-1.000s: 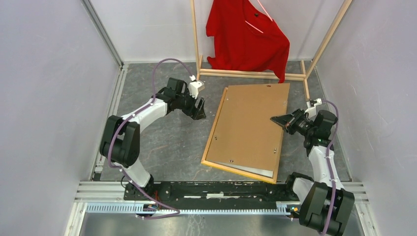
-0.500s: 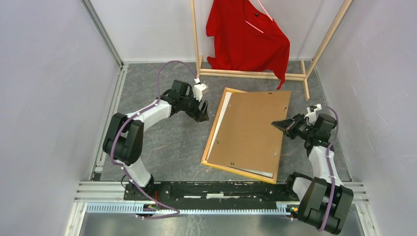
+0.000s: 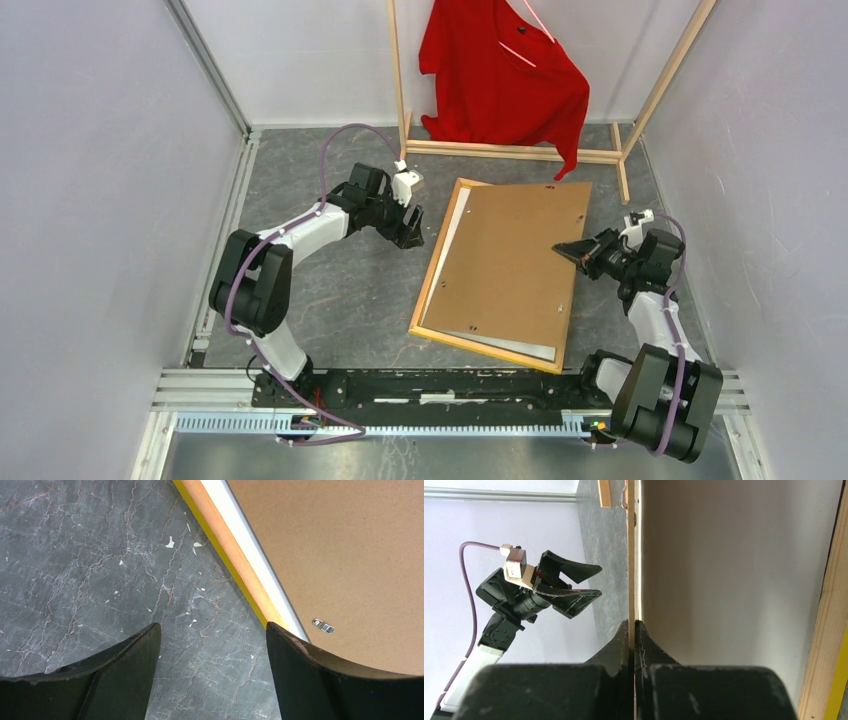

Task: Put the photo into the frame
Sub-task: Place the photo frame item in the photo frame.

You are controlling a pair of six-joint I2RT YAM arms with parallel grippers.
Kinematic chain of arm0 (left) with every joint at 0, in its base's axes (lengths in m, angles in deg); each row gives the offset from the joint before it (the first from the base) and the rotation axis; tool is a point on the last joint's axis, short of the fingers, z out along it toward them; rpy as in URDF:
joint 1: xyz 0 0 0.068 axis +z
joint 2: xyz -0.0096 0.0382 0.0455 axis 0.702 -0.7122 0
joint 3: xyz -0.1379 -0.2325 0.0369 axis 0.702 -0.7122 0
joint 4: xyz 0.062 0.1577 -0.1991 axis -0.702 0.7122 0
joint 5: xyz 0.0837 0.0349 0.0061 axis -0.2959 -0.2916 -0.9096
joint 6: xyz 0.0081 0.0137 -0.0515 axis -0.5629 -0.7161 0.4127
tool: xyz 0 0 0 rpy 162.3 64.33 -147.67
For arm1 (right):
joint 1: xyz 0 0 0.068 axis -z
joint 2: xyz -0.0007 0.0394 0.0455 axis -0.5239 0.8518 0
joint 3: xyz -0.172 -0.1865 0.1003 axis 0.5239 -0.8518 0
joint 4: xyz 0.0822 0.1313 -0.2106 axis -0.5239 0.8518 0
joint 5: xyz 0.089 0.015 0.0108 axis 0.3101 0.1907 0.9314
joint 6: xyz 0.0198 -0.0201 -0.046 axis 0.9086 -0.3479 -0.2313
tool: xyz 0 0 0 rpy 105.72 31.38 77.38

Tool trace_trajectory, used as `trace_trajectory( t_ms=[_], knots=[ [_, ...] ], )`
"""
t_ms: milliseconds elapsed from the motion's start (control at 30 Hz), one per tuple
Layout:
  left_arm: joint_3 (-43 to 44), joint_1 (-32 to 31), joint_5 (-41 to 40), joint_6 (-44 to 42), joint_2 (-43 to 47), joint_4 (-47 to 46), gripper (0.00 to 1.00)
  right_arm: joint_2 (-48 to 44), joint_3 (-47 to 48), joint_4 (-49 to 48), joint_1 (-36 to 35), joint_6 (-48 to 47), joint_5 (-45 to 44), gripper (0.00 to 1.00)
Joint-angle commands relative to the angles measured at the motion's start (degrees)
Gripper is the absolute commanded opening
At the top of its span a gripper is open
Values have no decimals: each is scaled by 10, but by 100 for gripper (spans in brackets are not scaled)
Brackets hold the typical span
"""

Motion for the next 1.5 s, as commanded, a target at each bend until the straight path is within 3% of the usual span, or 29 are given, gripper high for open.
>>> trace_trajectory(
  t_ms=[0, 1467],
  knots=[
    [1, -3, -8, -23, 7, 9, 83, 13, 36, -54, 2, 18, 38, 0],
    [1, -3, -13, -20, 14, 27, 82, 101, 19, -102, -24, -14, 43, 0]
  ],
)
